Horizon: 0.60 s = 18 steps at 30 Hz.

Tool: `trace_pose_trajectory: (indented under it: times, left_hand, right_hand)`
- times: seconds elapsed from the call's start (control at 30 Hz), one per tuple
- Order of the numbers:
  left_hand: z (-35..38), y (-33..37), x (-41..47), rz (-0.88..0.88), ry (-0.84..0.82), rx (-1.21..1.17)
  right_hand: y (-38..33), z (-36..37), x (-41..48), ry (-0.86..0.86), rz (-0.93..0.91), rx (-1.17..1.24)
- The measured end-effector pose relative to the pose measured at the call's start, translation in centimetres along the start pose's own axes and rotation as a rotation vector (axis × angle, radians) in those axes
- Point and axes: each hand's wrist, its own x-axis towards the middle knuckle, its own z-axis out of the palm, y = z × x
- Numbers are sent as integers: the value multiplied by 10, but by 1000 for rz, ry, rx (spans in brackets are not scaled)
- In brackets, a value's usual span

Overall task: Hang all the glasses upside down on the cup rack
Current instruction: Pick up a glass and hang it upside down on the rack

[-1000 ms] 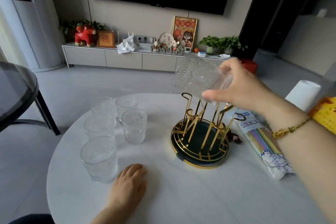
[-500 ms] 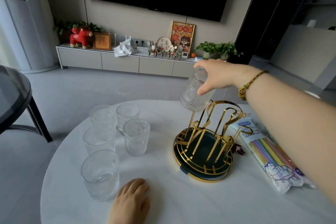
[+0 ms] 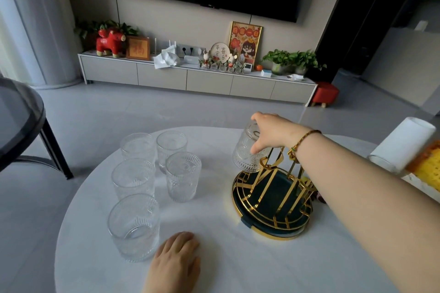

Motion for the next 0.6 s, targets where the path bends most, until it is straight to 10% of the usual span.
trace_pose_trajectory:
  times: [0.6]
  left_hand:
    - [-1, -1, 0, 29, 10, -28]
  right_hand:
    - [-1, 14, 10, -28, -30, -343]
